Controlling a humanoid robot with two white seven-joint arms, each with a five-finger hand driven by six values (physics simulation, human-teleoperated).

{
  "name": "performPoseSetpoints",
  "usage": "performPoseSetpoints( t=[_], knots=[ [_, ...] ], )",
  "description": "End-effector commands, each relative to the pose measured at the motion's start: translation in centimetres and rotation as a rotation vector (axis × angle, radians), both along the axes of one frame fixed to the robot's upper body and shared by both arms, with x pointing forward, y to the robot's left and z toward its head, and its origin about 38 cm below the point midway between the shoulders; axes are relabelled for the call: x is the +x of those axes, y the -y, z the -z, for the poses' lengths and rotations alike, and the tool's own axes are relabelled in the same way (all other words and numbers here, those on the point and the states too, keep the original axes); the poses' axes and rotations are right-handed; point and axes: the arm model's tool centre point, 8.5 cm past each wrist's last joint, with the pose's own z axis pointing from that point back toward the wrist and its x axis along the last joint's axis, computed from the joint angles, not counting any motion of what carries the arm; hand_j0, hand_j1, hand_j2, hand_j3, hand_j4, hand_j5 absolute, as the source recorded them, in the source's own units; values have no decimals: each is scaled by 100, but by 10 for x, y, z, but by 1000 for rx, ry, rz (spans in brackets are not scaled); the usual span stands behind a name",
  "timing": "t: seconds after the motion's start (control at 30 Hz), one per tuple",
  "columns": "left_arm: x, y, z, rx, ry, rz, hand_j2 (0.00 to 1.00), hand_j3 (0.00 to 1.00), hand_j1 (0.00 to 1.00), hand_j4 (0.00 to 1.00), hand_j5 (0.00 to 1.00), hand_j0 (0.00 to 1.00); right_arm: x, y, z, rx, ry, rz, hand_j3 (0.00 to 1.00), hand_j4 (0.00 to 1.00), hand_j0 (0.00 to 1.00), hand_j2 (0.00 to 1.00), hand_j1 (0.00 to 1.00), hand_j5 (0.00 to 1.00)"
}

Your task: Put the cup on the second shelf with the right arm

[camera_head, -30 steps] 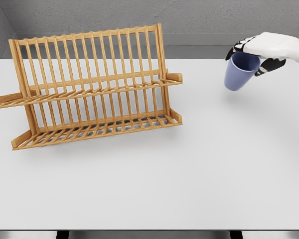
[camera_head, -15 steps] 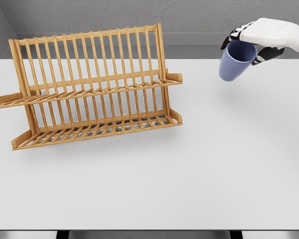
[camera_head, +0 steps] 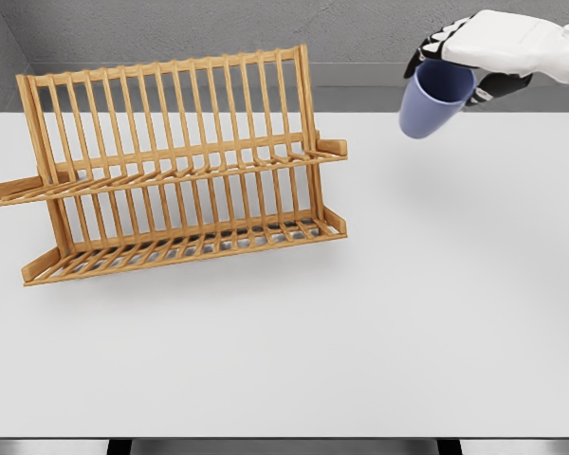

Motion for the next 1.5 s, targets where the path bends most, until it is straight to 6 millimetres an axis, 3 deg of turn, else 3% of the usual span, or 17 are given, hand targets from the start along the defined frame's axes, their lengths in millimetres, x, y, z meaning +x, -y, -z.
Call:
performPoseSetpoints(
  t=[0.0,0.2,0.37,0.7,1.03,1.47],
  knots=[
    [0,0,0,0,0,0,100,100,100,100,100,100,-4,-6,-4,1,13,-21,66,66,66,66,66,66],
    [0,0,0,0,0,0,100,100,100,100,100,100,-8,-13,-18,13,51,-42,66,66,66,66,66,66],
    [0,0,0,0,0,1,100,100,100,100,100,100,-20,-31,-26,4,84,-103,66,66,66,66,66,66],
    [0,0,0,0,0,1,100,100,100,100,100,100,-37,-54,-34,-9,124,-184,66,66,66,66,66,66],
    [0,0,0,0,0,0,100,100,100,100,100,100,-38,-71,-38,9,137,-226,66,66,66,66,66,66],
    [0,0,0,0,0,0,100,100,100,100,100,100,-54,-104,-53,26,187,-309,66,66,66,66,66,66]
  ],
)
